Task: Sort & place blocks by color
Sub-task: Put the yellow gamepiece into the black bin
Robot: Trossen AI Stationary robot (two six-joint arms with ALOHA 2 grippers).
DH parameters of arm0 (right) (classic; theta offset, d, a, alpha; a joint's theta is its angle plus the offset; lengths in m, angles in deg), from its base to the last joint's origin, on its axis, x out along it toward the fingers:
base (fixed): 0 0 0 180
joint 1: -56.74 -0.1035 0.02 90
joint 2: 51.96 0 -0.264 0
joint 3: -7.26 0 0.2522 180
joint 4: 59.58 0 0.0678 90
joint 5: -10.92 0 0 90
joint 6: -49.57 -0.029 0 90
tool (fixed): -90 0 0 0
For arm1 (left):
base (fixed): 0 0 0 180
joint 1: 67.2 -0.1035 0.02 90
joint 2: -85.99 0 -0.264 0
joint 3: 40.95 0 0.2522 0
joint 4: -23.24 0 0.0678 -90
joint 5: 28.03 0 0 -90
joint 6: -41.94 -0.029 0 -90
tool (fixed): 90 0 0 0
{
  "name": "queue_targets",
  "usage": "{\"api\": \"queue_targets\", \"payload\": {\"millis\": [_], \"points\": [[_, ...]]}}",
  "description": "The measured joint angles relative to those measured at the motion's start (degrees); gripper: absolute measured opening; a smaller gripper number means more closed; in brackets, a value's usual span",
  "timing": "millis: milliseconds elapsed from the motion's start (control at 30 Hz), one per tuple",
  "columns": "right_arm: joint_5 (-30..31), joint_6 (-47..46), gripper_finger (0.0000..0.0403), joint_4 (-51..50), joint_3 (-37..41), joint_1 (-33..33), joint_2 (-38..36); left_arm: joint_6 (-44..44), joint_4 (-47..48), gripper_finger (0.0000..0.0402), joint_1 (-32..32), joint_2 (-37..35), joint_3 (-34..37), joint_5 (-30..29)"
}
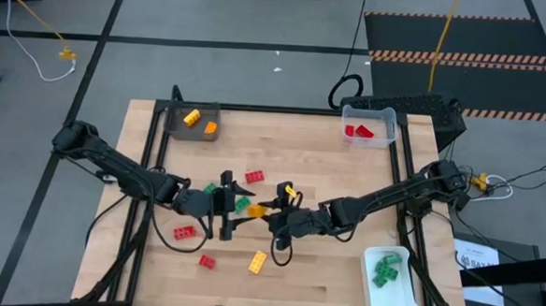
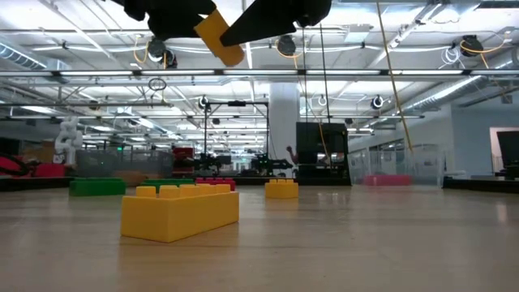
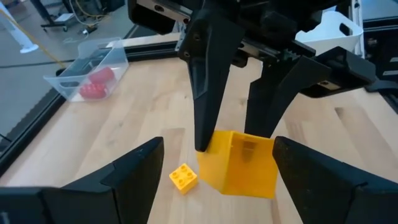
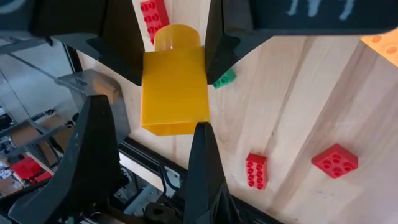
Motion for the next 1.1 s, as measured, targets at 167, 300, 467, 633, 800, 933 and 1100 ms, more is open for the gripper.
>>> {"api": "queue_targets", "payload": {"millis": [167,300,467,633,800,933,1100], "points": [[0.3,-0.6,0.0121,-0.3,0.0,0.0,0.0,0.0,0.9,0.031,0.0,-0.1,0.0,0.0],[0.7,-0.6,0.0121,0.0,0.6,-0.1,0.0,0.0,2.1,0.031,0.0,-0.1,0.0,-1.2],[1.0,-1.6,0.0121,0.3,1.1,-0.4,-0.1,0.0,2.6,0.031,0.0,-0.1,0.0,-1.6],[0.9,-1.3,0.0121,0.0,1.2,-0.5,-0.1,0.2,4.0,0.031,0.0,-0.1,0.0,-2.0],[0.9,-1.4,0.0121,-0.3,1.2,-0.9,-0.2,0.1,4.1,0.031,0.0,-0.1,0.0,-2.1],[1.0,-1.5,0.0121,-0.5,1.2,-0.9,-0.2,0.1,4.2,0.031,0.0,-0.1,0.0,-2.4],[1.3,-1.5,0.0121,-0.4,1.2,-0.1,-0.2,-0.4,4.1,0.031,1.0,-0.1,0.1,-2.3]]}}
